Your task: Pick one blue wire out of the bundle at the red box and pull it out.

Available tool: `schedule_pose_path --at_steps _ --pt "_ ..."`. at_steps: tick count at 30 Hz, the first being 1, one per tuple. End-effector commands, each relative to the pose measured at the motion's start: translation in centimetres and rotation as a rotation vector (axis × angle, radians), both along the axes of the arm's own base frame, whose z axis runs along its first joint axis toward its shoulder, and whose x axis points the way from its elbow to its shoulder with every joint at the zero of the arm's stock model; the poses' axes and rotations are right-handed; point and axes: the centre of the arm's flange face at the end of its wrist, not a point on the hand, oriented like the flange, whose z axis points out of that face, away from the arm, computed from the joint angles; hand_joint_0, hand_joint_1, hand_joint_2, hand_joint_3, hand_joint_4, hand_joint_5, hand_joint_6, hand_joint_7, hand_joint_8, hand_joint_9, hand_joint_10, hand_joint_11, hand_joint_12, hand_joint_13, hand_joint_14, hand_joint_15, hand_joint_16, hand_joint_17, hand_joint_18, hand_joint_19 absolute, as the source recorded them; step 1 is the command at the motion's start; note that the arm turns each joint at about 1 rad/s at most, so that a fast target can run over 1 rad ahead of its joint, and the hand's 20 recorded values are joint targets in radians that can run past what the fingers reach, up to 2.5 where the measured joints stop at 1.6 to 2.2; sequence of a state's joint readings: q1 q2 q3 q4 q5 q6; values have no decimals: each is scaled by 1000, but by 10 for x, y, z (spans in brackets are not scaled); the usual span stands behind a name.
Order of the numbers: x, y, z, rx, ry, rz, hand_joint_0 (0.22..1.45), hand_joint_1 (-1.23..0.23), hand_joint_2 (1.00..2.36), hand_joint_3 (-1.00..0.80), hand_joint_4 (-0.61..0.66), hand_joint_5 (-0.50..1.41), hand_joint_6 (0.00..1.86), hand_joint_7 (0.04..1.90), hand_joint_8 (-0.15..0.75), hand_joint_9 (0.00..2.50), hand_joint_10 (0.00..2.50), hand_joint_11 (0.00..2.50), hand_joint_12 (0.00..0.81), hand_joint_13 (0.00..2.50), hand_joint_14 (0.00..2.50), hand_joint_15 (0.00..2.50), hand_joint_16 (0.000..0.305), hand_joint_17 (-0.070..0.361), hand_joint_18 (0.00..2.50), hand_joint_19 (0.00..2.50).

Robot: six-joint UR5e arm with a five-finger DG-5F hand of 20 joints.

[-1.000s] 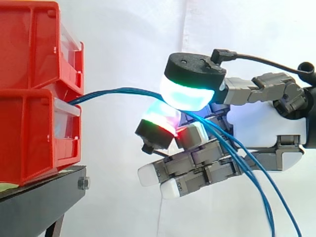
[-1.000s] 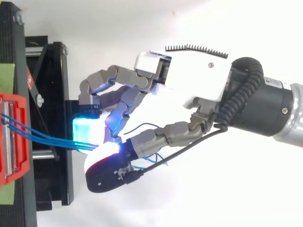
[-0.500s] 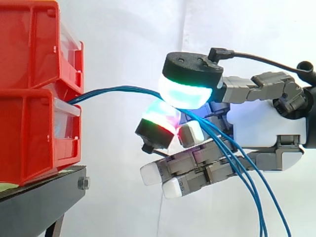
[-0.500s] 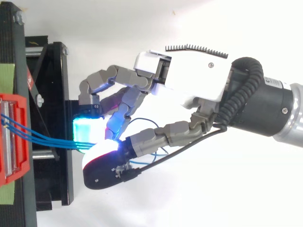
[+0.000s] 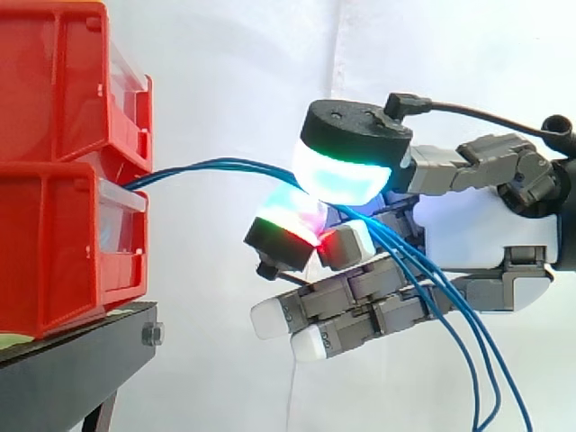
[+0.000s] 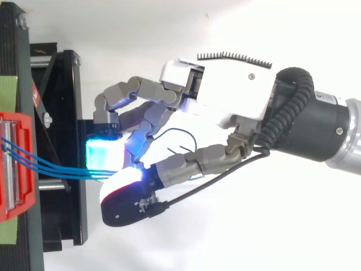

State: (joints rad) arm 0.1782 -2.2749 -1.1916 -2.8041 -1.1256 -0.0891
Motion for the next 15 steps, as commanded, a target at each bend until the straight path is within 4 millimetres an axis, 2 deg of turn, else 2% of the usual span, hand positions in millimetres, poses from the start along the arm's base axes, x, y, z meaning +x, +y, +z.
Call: schedule_pose_path --at_steps 1,6,15 --pt "0 0 0 0 0 0 672 -911 1003 -462 217 -172 890 1223 275 1081 27 954 366 613 18 407 55 124 502 391" --pt "0 0 1 0 -1 -1 610 -785 1005 -423 210 -147 871 1275 273 1169 28 939 368 641 18 425 55 123 505 438" --pt "0 0 1 0 -1 -1 578 -673 1011 -337 190 -131 863 1319 275 1219 28 934 373 668 18 438 55 125 516 468"
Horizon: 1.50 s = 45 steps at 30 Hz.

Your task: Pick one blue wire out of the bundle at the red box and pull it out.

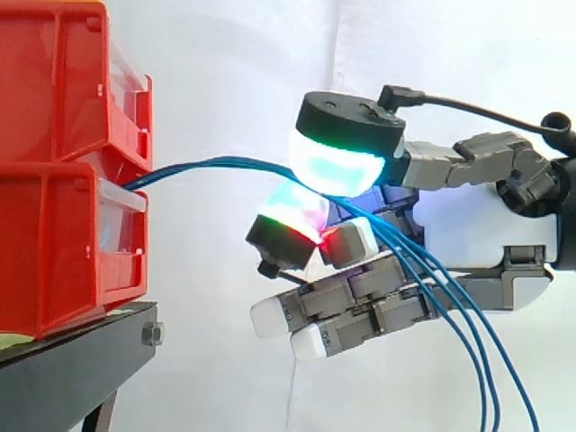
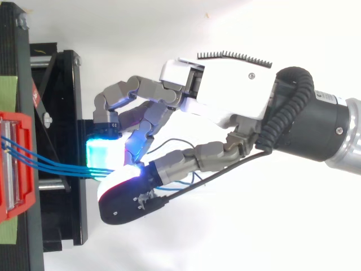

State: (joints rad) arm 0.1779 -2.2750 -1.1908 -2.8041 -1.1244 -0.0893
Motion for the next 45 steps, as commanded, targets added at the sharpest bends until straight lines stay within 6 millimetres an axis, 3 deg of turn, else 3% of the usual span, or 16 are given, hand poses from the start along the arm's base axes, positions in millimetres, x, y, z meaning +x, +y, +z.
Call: schedule_pose_path --at_steps 1,4,9,16,21,29,32,39,45 --pt "0 0 0 -1 0 0 578 -671 1012 -323 188 -130 864 1314 276 1220 26 946 372 668 18 435 55 125 516 461" --pt "0 0 0 0 -1 0 588 -722 1015 -261 182 -130 863 1342 278 1214 30 951 374 672 18 439 55 124 517 456" --pt "0 0 0 0 -1 0 656 -879 1019 -179 64 -170 901 1332 279 1100 28 997 372 633 18 434 55 125 511 400" --pt "0 0 0 0 1 0 712 -933 1009 -385 167 -183 901 1234 280 1054 26 988 371 614 17 416 55 125 511 374" --pt "0 0 0 0 1 0 640 -862 1000 -499 232 -161 874 1265 277 1111 27 960 371 616 17 415 55 124 503 399" --pt "0 0 0 -1 1 0 564 -673 1000 -497 218 -143 854 1286 273 1163 28 935 381 644 18 440 56 127 500 451" --pt "0 0 0 -1 1 0 582 -656 1006 -426 205 -139 855 1305 275 1169 28 930 377 643 19 438 56 125 495 454" --pt "0 0 -1 0 1 -3 598 -786 1016 -191 162 -137 866 1365 296 1182 30 954 386 670 20 437 58 129 534 427" --pt "0 0 0 0 1 -3 630 -855 1021 -127 80 -165 896 1383 285 1098 28 966 373 644 18 435 56 125 522 415"
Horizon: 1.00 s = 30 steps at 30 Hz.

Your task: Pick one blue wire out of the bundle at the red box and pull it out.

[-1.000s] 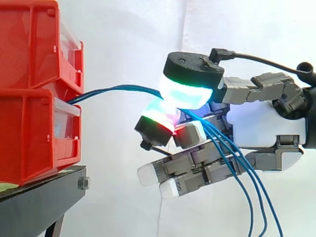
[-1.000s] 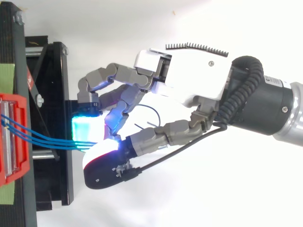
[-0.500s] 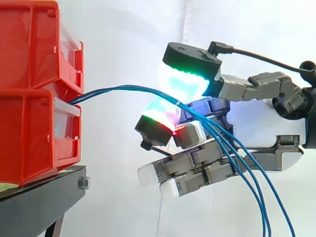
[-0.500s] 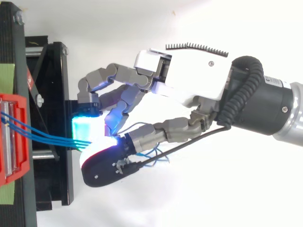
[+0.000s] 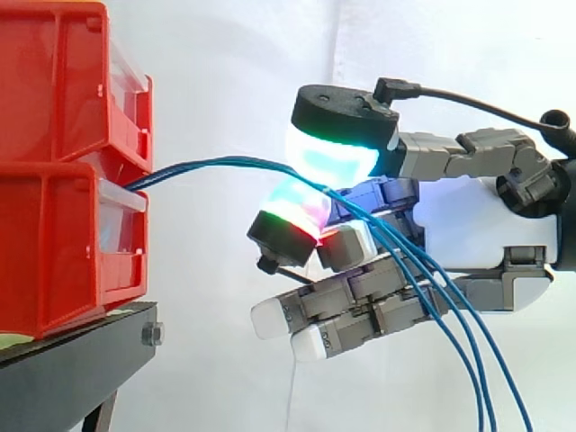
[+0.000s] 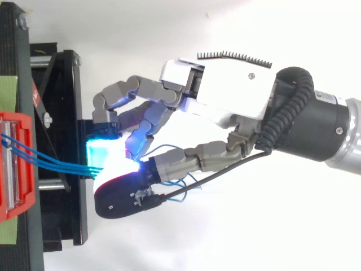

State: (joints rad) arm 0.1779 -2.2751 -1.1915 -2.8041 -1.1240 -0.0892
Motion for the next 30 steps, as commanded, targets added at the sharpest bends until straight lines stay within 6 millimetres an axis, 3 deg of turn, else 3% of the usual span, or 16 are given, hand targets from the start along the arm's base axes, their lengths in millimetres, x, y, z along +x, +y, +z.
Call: schedule_pose_path --at_steps 1,6,11,22,26,30 --pt "0 0 0 0 0 0 630 -856 1021 -127 87 -167 897 1377 285 1096 25 956 372 639 18 432 56 125 522 416" --pt "0 0 1 0 -1 0 575 -758 1015 -179 230 -150 858 1300 281 1080 24 764 394 645 17 401 62 139 538 424" --pt "0 0 0 0 0 0 570 -726 1014 -170 197 -122 810 1377 265 1107 25 653 396 659 15 387 63 142 546 427" --pt "0 0 0 0 0 0 574 -713 1015 -142 159 -92 763 1435 245 1183 21 652 391 677 15 393 63 141 554 422" --pt "0 0 0 0 0 0 598 -800 1021 -107 181 -131 829 1367 254 1085 28 774 372 639 17 407 57 128 512 407" --pt "0 0 1 0 -1 0 635 -876 1024 -94 115 -158 859 1410 276 1048 29 879 374 616 17 403 56 125 510 391"
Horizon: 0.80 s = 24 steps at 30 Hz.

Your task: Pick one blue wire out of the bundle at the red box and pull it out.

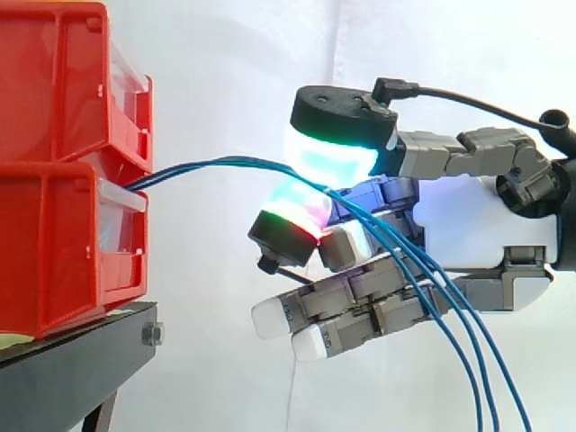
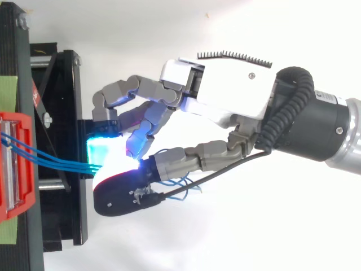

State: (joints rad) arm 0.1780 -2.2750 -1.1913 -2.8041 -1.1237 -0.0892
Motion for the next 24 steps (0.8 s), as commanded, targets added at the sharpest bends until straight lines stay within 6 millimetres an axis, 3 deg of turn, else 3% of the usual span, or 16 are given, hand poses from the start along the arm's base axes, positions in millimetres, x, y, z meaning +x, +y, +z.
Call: schedule_pose_path --at_steps 1,6,10,13,14,15,16,17,20,21,22,23,24 --pt "0 0 0 0 0 1 639 -883 1024 -89 109 -162 862 1440 281 1045 29 883 376 617 17 402 56 125 515 389" --pt "0 0 -1 -1 1 1 646 -889 1027 -45 97 -170 862 1660 285 1041 28 891 378 623 17 397 56 126 526 380" --pt "0 0 1 -1 -2 -2 645 -868 1024 -37 150 -176 856 1651 290 1020 28 854 382 614 16 388 57 127 526 388" --pt "0 0 0 -1 -2 1 627 -827 1001 12 222 -164 846 1528 325 1057 23 754 438 642 14 369 69 155 588 365" --pt "0 0 1 1 -4 -2 600 -808 1089 0 231 -156 830 1530 327 1065 22 717 446 648 13 360 71 159 598 367" --pt "0 0 -1 0 -1 -2 551 -776 1283 -44 238 -145 815 1516 341 1070 20 643 454 650 12 329 73 164 611 362" --pt "0 0 0 1 -3 1 550 -772 1290 -47 238 -144 815 1511 341 1066 21 619 453 648 12 325 73 164 610 359" --pt "0 -1 0 1 -3 -1 526 -758 1393 -74 253 -141 811 1483 344 1058 18 579 455 646 12 323 74 167 618 351" --pt "0 -1 1 1 -4 -1 522 -767 1430 -102 266 -135 796 1468 348 1043 20 557 455 643 13 317 74 167 617 356" --pt "0 -1 1 1 -4 -1 560 -812 1315 -86 264 -138 781 1478 343 1013 20 586 447 632 12 319 72 163 601 358" --pt "0 -1 1 1 -4 -1 566 -821 1303 -93 258 -140 781 1477 341 1005 20 590 447 631 12 318 72 162 599 358" --pt "0 -1 0 0 -1 -1 673 -858 1001 -42 228 -149 776 1452 328 974 21 620 418 603 14 317 66 150 560 358" --pt "0 0 1 1 -3 1 692 -869 1008 -51 216 -161 784 1367 309 944 23 678 399 580 13 332 61 137 526 360"
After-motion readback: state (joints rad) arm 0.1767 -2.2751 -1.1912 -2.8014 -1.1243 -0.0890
